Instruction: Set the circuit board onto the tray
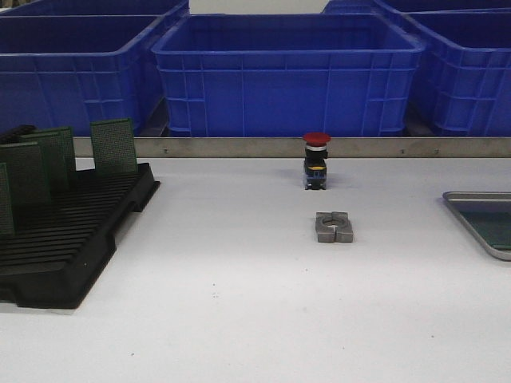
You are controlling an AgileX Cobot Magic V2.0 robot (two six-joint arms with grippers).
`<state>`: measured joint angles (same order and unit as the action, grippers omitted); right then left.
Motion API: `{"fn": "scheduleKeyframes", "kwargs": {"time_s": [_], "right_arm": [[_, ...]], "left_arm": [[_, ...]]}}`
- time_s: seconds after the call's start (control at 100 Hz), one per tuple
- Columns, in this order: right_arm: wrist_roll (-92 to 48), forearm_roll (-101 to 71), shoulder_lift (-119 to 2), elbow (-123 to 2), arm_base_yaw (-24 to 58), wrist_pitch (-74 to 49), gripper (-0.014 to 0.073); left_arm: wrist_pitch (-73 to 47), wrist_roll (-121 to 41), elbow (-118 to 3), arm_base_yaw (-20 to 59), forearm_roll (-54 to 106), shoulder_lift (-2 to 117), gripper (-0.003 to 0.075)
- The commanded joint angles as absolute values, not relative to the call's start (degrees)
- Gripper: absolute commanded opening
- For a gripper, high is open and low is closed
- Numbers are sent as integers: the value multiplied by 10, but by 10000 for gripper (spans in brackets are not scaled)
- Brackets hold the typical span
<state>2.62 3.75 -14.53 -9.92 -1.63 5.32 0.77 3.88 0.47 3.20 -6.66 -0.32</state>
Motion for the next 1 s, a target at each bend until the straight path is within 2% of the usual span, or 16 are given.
{"fn": "scheduleKeyframes", "kwargs": {"time_s": [0.0,0.27,0.99], "right_arm": [[34,51,-119,-89,-14,112,-69],[34,50,21,-8,-14,96,-69],[41,38,15,7,-14,86,-69]], "left_arm": [[53,45,4,30,-66,-23,-18],[53,45,4,30,-66,-23,-18],[52,45,4,30,-66,-23,-18]]}}
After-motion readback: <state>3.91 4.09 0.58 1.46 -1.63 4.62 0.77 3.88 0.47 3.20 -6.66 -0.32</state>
